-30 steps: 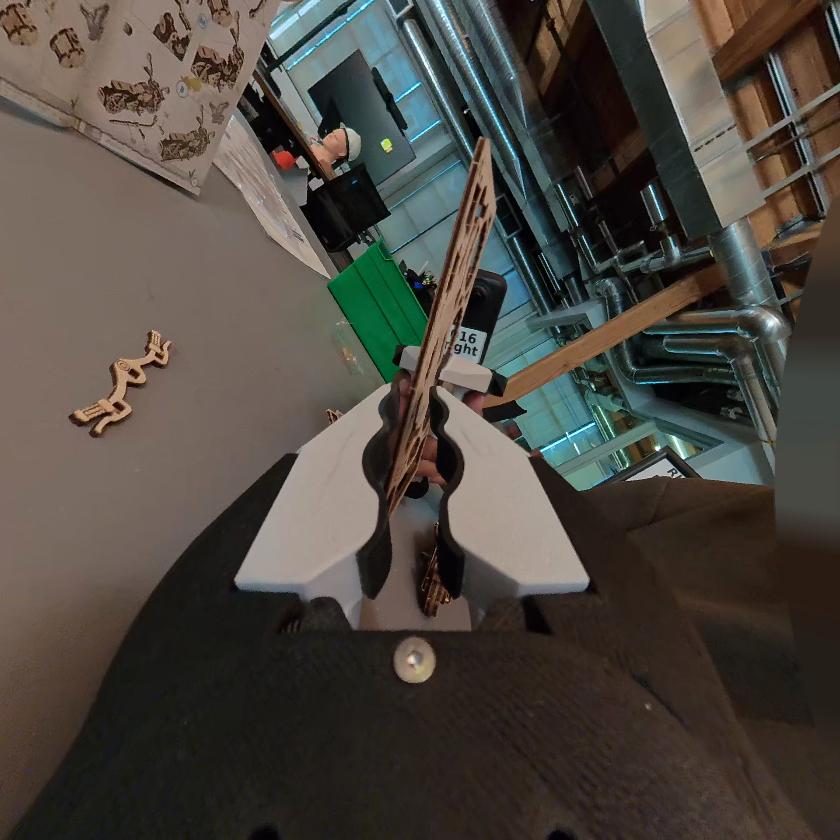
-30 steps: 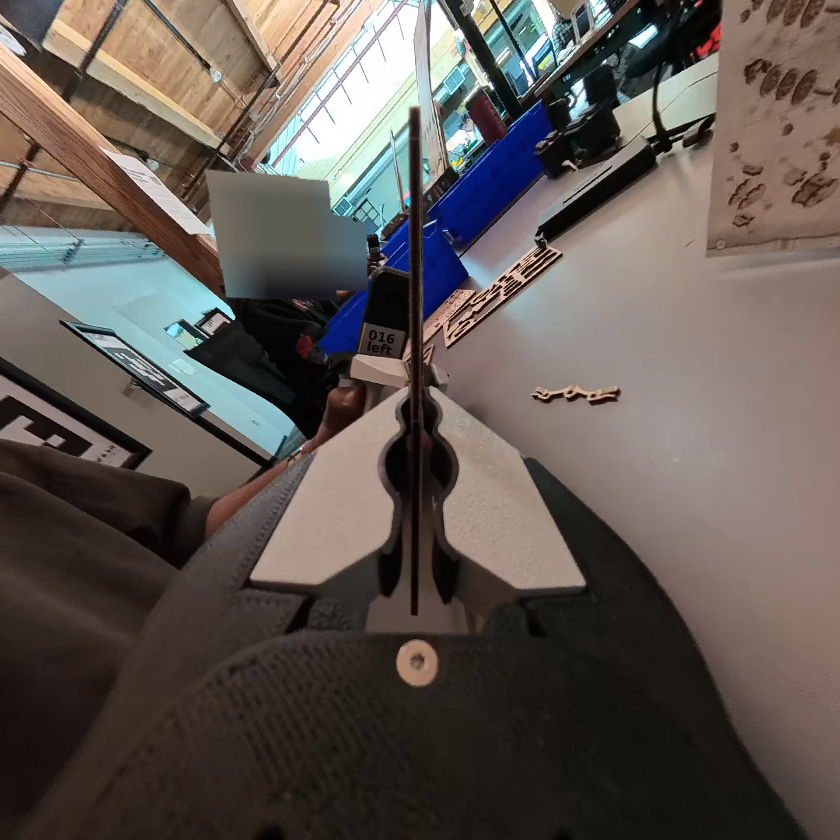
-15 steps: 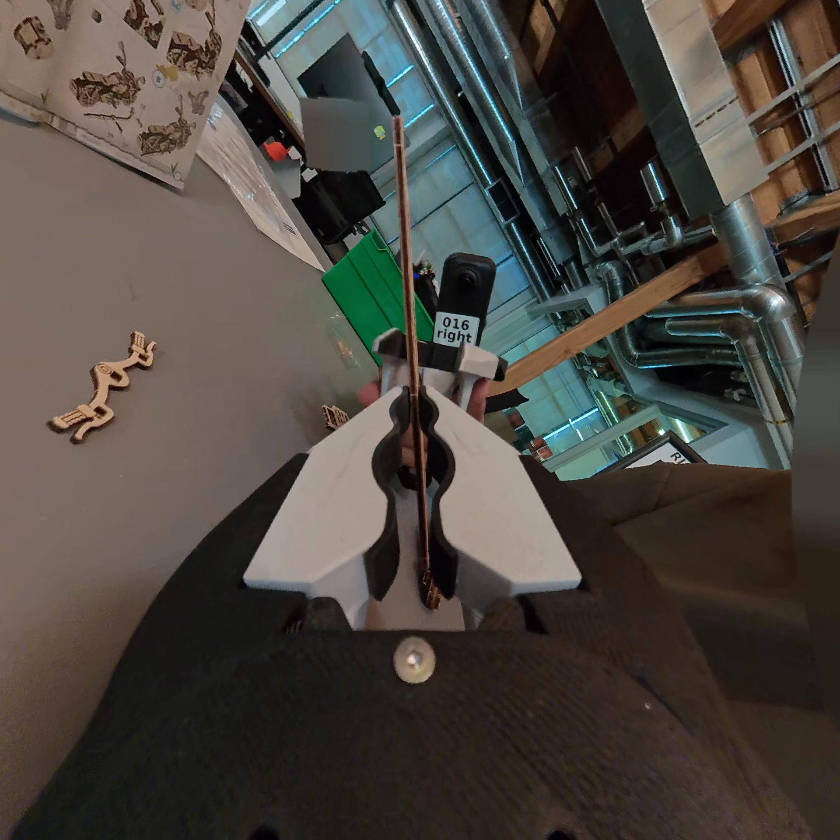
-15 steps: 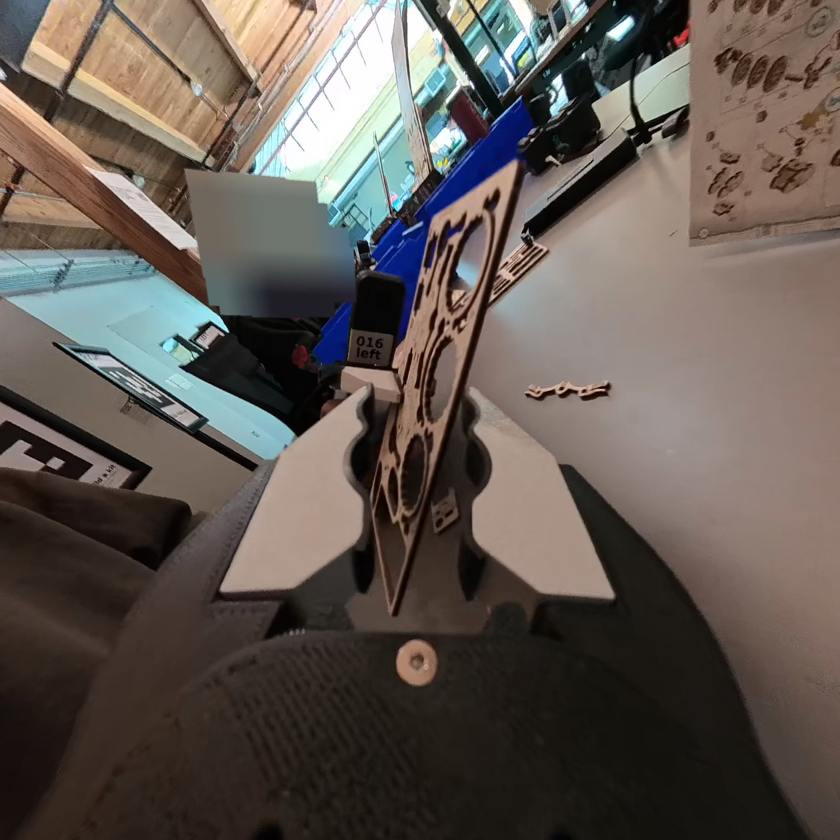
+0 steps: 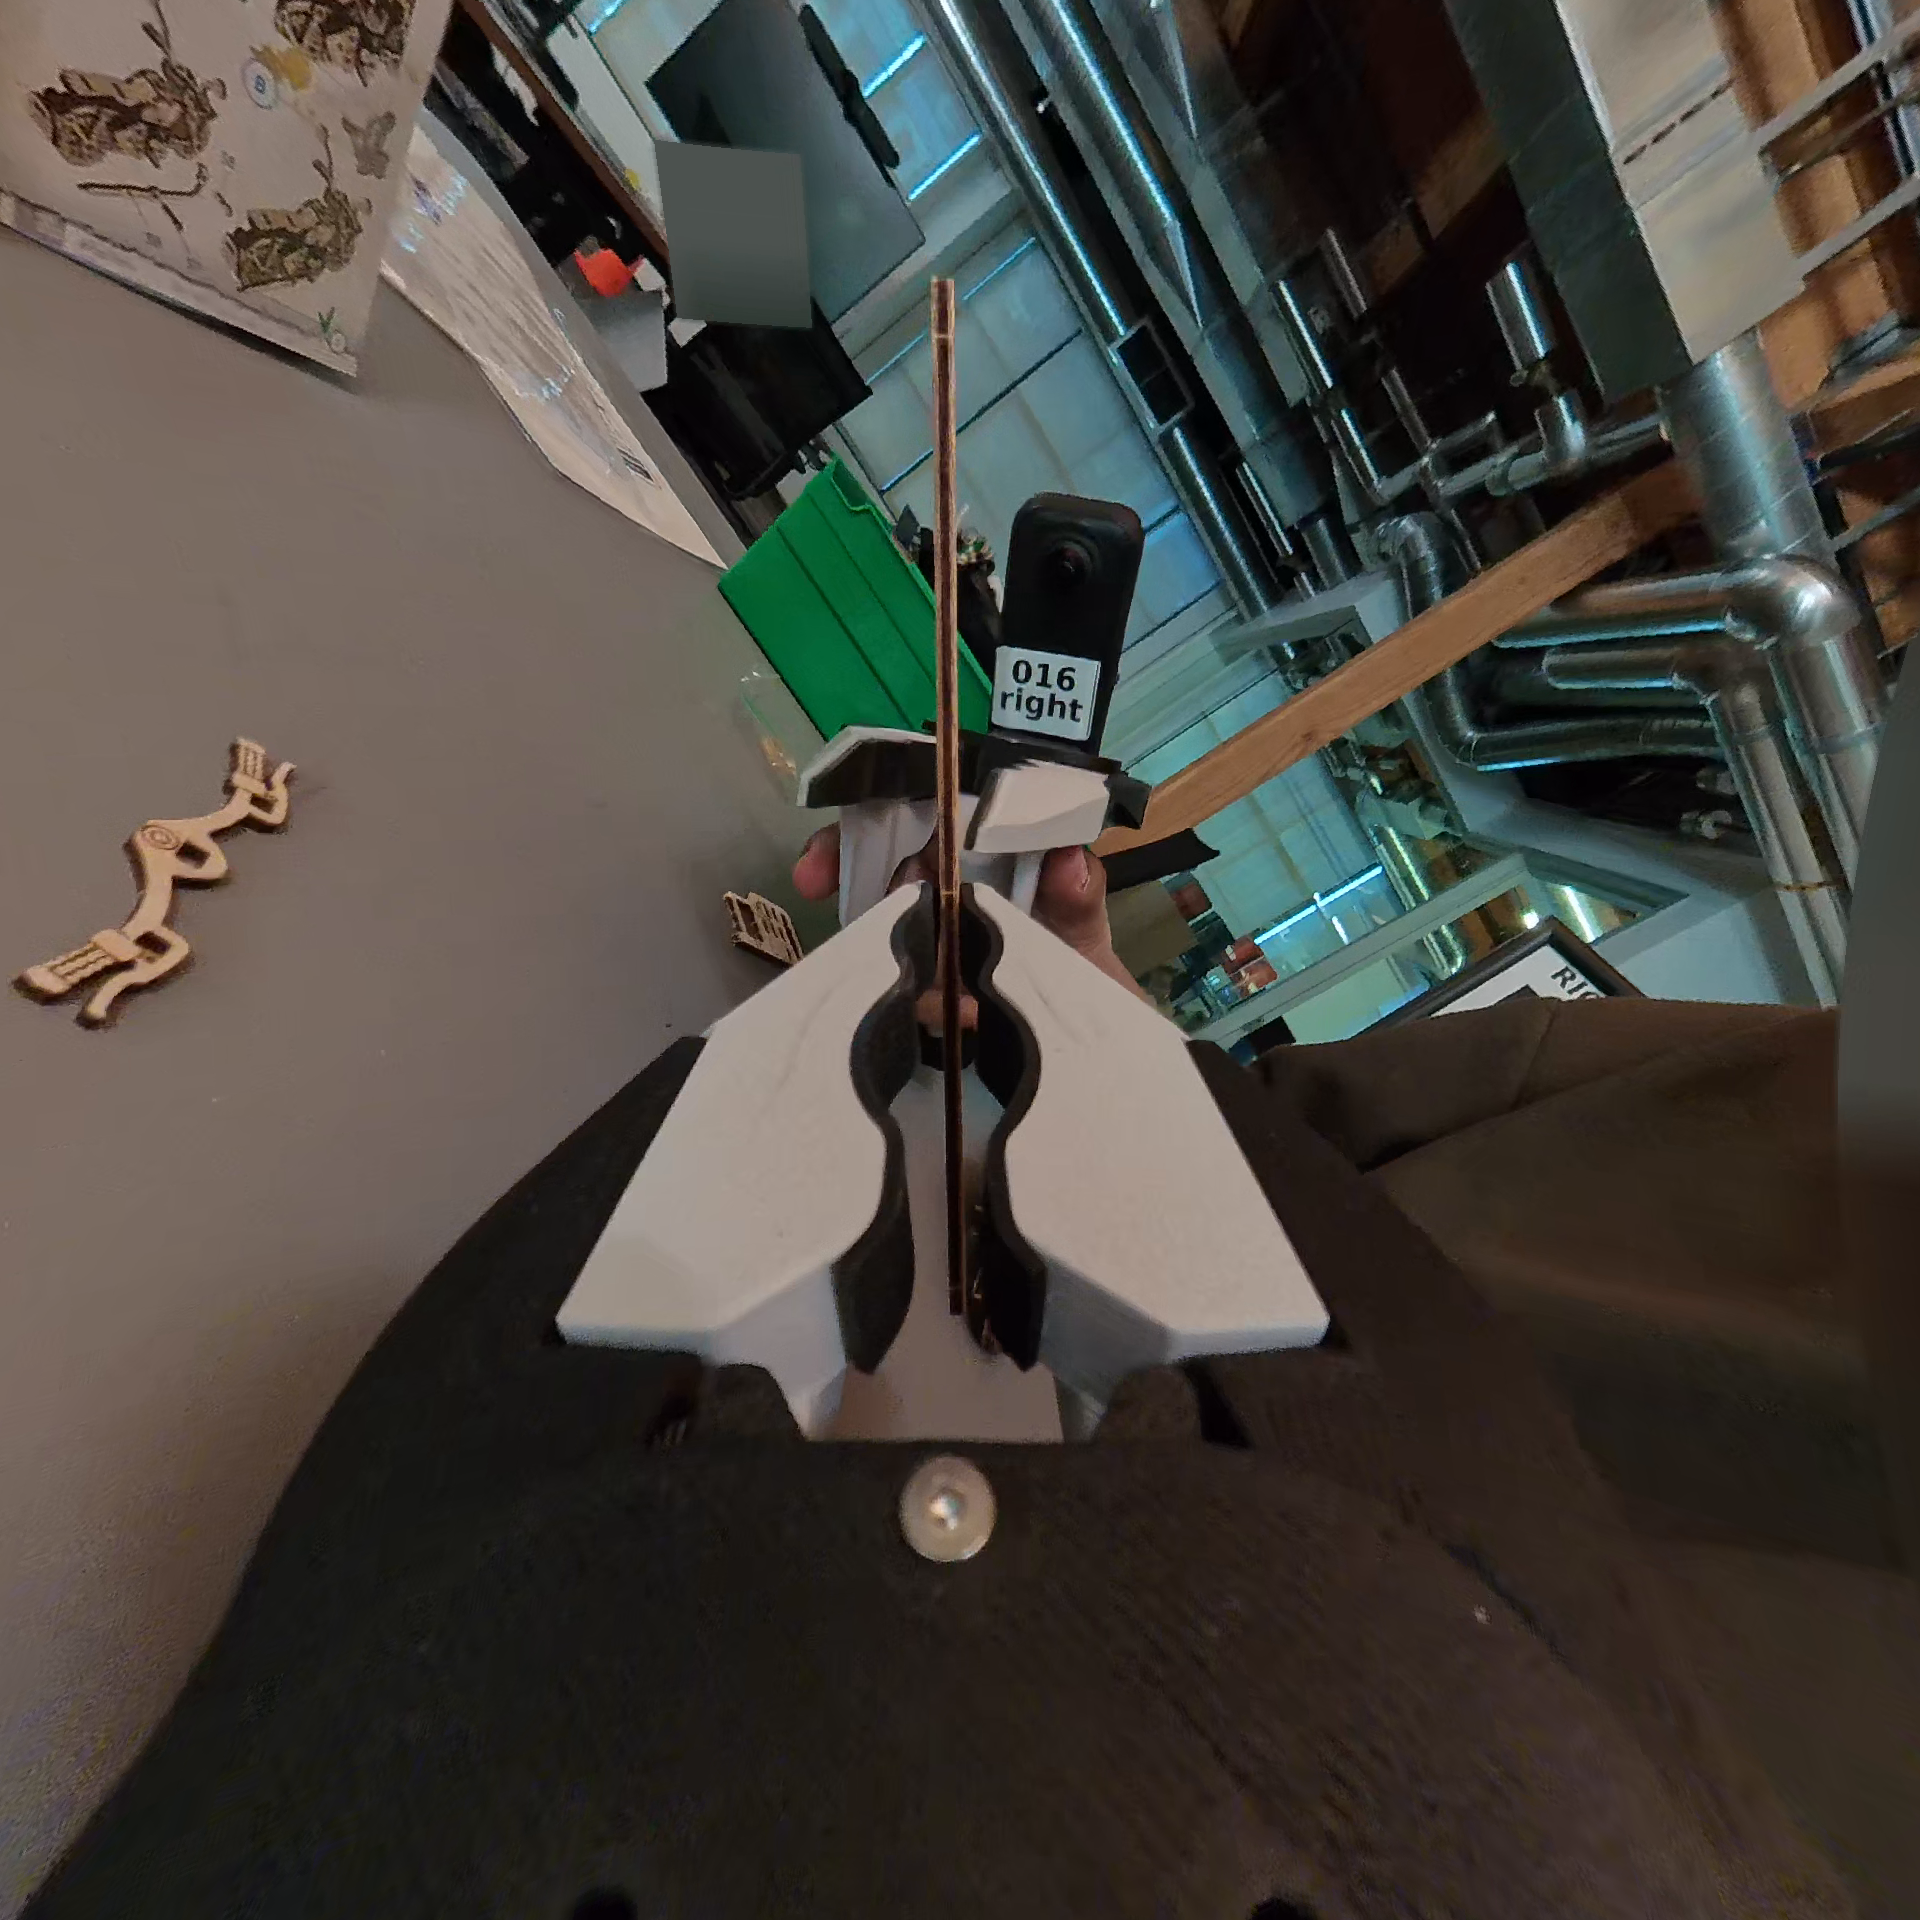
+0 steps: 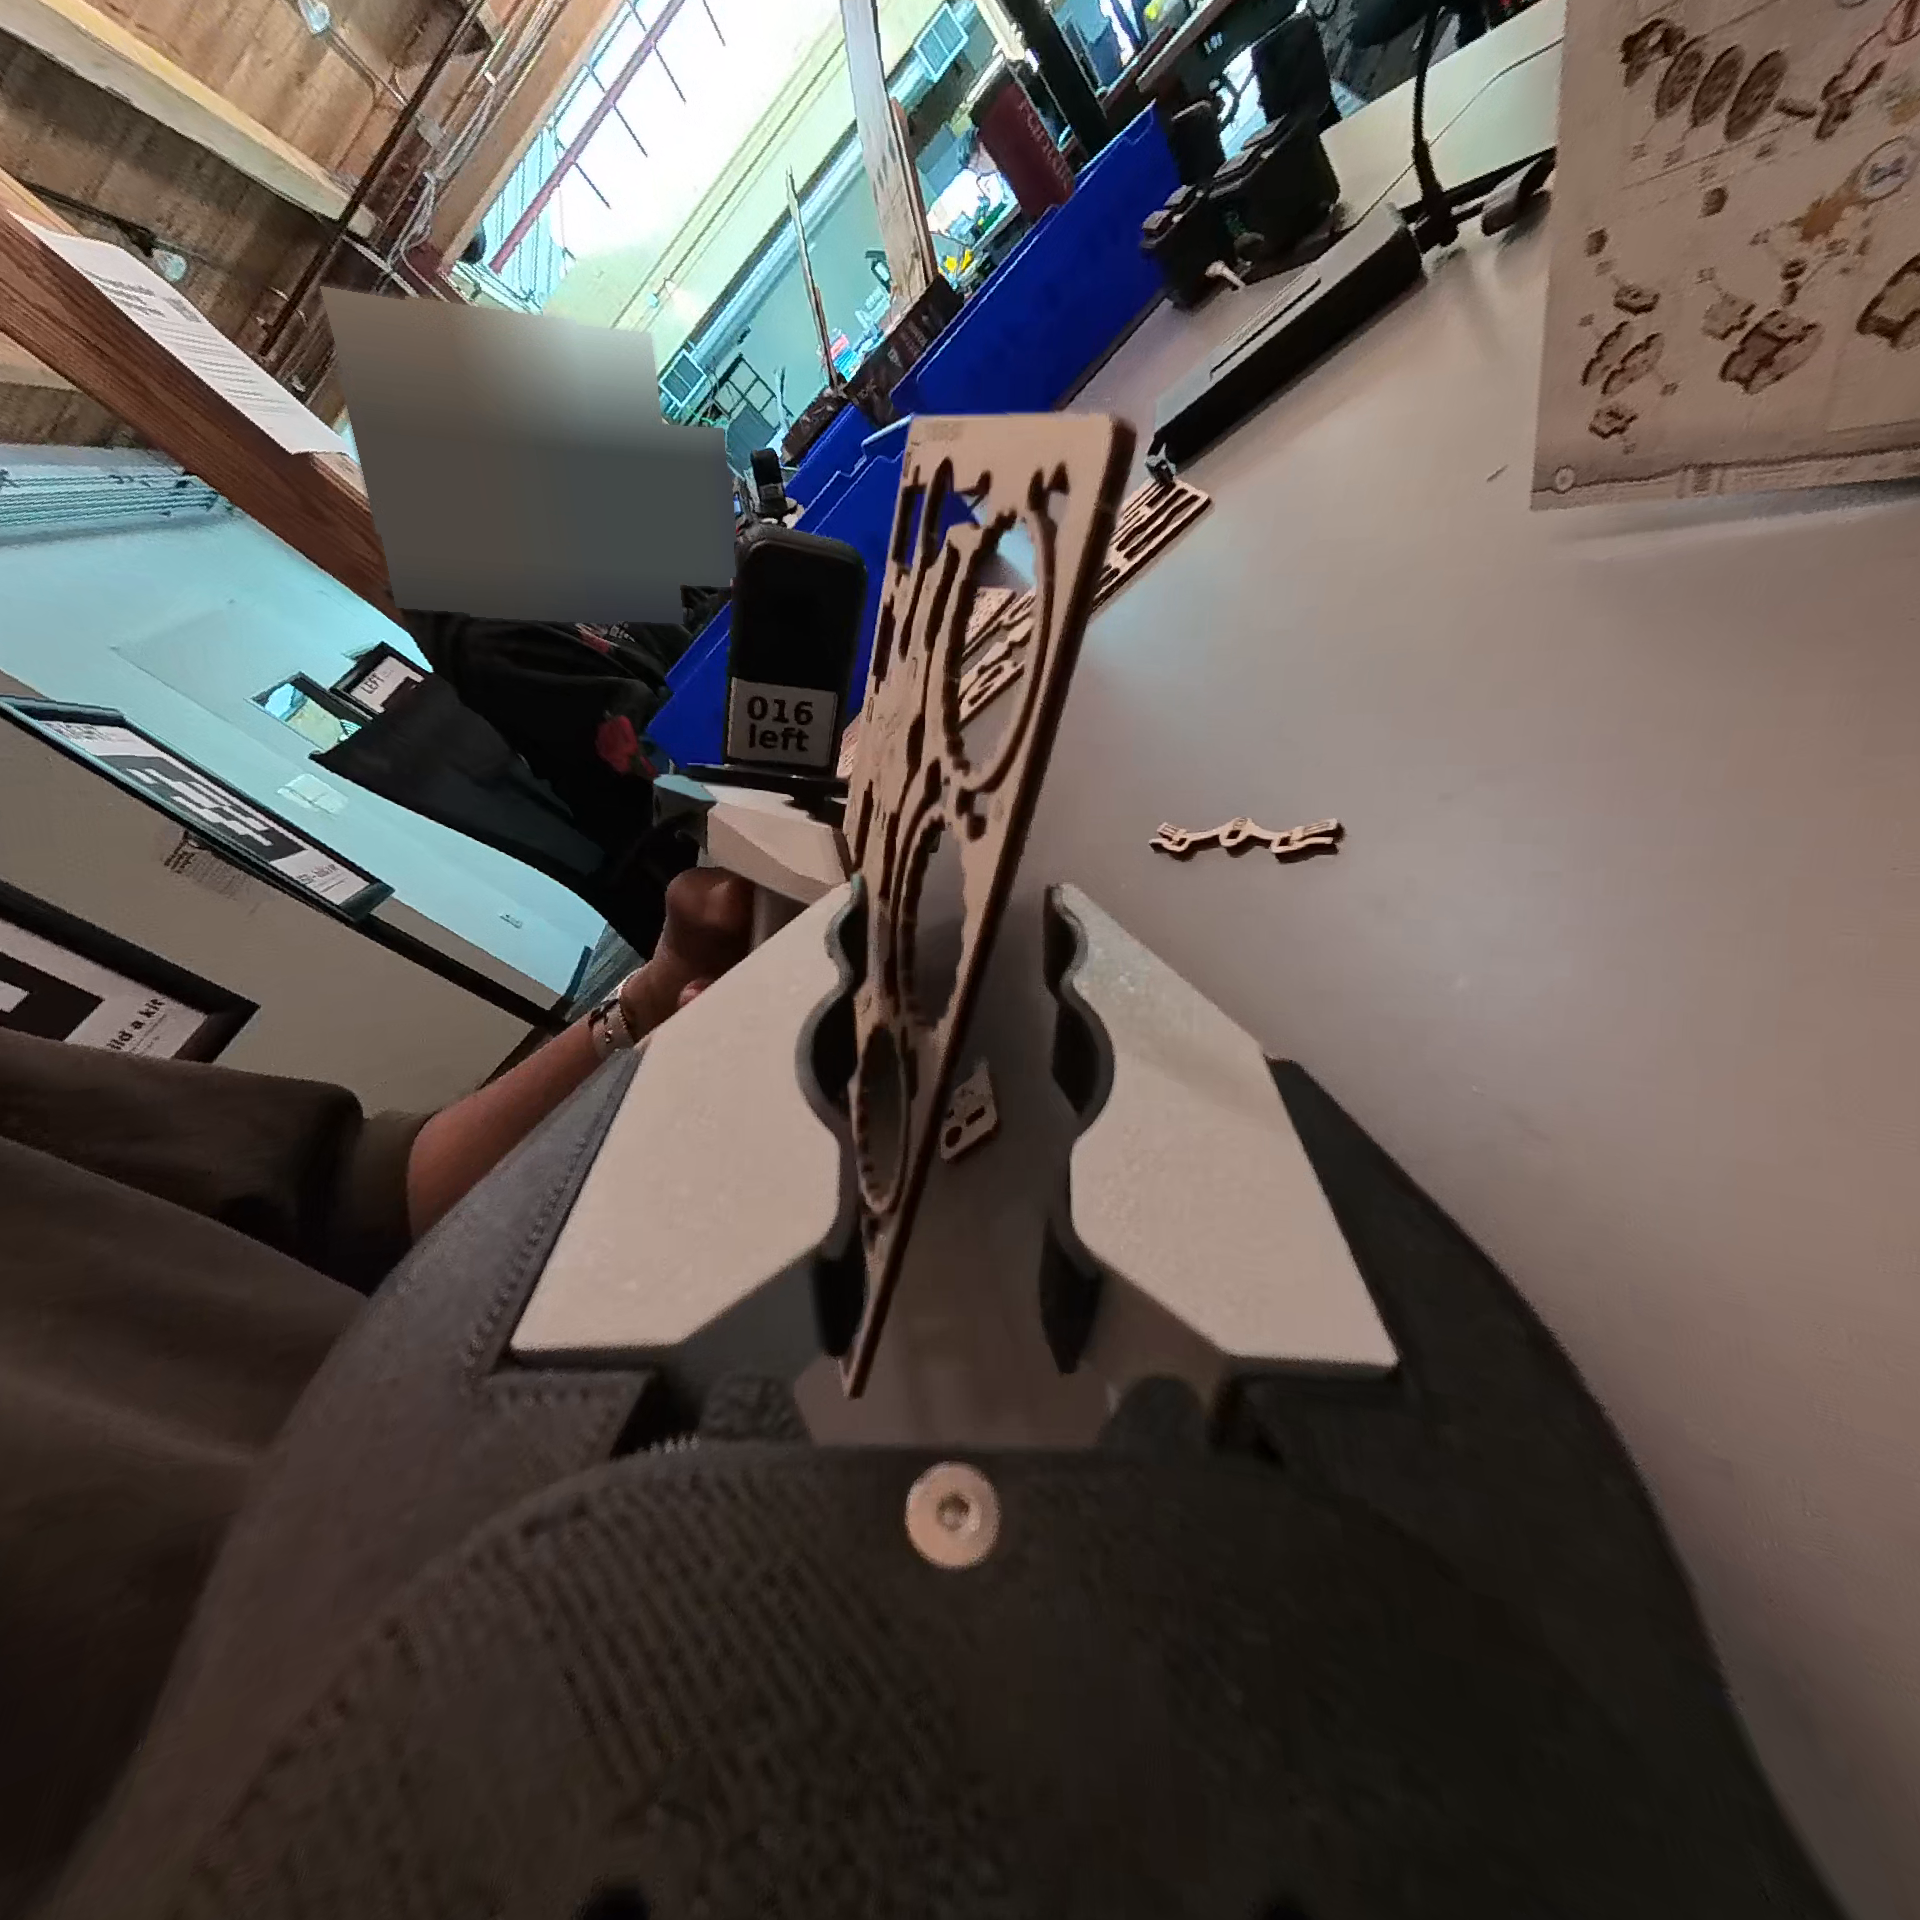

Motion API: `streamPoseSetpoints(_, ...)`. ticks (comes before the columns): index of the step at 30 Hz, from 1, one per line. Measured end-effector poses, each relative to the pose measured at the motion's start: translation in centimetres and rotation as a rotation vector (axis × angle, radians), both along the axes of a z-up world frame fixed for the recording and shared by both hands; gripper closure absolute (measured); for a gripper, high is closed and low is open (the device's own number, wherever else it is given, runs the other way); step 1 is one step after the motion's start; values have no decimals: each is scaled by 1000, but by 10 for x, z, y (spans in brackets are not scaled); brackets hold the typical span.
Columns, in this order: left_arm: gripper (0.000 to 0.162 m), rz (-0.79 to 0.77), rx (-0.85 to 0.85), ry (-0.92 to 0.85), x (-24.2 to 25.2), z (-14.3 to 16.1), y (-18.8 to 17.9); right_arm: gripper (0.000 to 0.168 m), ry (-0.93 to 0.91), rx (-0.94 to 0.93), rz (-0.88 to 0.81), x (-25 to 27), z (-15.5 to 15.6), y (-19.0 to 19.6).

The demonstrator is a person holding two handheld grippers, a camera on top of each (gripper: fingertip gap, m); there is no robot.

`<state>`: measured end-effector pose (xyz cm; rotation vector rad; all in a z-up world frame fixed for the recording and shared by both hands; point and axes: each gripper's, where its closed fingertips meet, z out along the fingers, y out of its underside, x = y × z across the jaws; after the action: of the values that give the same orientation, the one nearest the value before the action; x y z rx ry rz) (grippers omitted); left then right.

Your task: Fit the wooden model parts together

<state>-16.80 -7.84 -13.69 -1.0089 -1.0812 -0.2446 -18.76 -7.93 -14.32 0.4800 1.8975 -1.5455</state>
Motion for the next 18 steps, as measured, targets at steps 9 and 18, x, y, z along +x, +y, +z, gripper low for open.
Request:
streamPoseSetpoints(9,162,-20,-60,-10,1,-6,7,142,56,42,50,9,-7,0)
streamPoseSetpoints(18,162,-11,-66,-19,0,-7,7,151,37,33,72,11,-5,1)
